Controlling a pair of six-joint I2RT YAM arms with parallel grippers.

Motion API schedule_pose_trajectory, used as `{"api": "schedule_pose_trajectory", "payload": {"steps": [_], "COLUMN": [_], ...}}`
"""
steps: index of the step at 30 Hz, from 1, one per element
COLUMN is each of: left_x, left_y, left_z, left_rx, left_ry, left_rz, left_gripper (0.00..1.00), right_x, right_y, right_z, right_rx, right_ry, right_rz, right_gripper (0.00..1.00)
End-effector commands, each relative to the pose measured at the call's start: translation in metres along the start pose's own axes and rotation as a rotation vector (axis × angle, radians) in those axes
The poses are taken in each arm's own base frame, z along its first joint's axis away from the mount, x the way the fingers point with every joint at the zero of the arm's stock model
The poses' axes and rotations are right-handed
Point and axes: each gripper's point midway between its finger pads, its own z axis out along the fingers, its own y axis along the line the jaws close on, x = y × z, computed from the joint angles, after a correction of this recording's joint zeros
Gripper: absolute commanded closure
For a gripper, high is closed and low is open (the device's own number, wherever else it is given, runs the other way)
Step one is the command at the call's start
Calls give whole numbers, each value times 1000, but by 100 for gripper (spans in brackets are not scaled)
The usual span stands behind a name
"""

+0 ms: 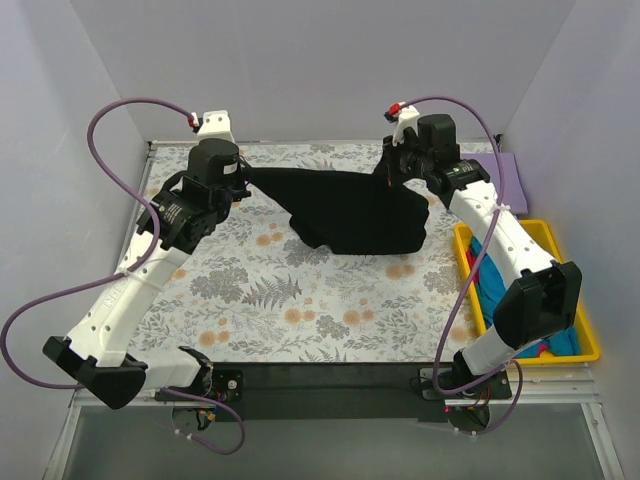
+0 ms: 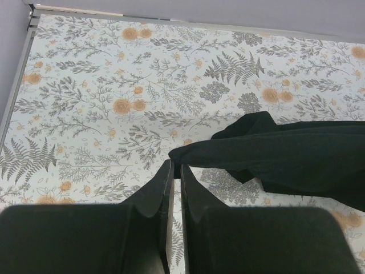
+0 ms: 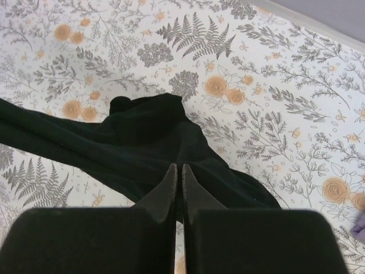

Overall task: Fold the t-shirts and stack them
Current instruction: Flatten the tshirt out

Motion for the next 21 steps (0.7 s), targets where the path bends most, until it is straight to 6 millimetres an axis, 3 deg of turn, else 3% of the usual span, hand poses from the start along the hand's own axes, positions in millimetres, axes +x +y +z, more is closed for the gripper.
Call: {"api": "schedule_pose_trajectory", "payload": {"steps": [1, 6, 9, 10, 13, 14, 16, 17, 20, 21], "left_x": [-22, -13, -26, -29, -23, -15, -2, 9, 33, 39], "left_y": [15, -18, -53, -67, -115, -133, -159, -178, -216, -227], "left_z": [-14, -20, -44, -52, -85, -100, -111, -126, -131, -134], "left_rx": [-33, 167, 393, 472, 775, 864, 950, 1011, 1101, 1133], "left_ry": [-73, -31, -23, -20, 42, 64, 74, 88, 152, 172], "left_rz": [-16, -30, -42, -49, -50, -34, -14, 16, 18, 22], "left_gripper": [100, 100, 100, 100, 100, 100, 100, 100, 100, 100], "right_x": [-3, 15, 4, -18, -50, -78, -87, -100, -94, -77], "right_y": [-8, -13, -13, -10, 4, 10, 22, 29, 27, 12], "right_z": [0, 18, 34, 31, 37, 31, 39, 37, 44, 49], "right_rx": [12, 10, -13, -26, -100, -120, -190, -211, -205, -127], "right_ry": [22, 73, 64, 16, -56, -116, -129, -159, -141, -100], "right_rz": [-23, 15, 19, 4, 15, -8, -27, -45, -56, -38], "right_gripper": [99, 99, 99, 99, 99, 99, 99, 98, 87, 75]}}
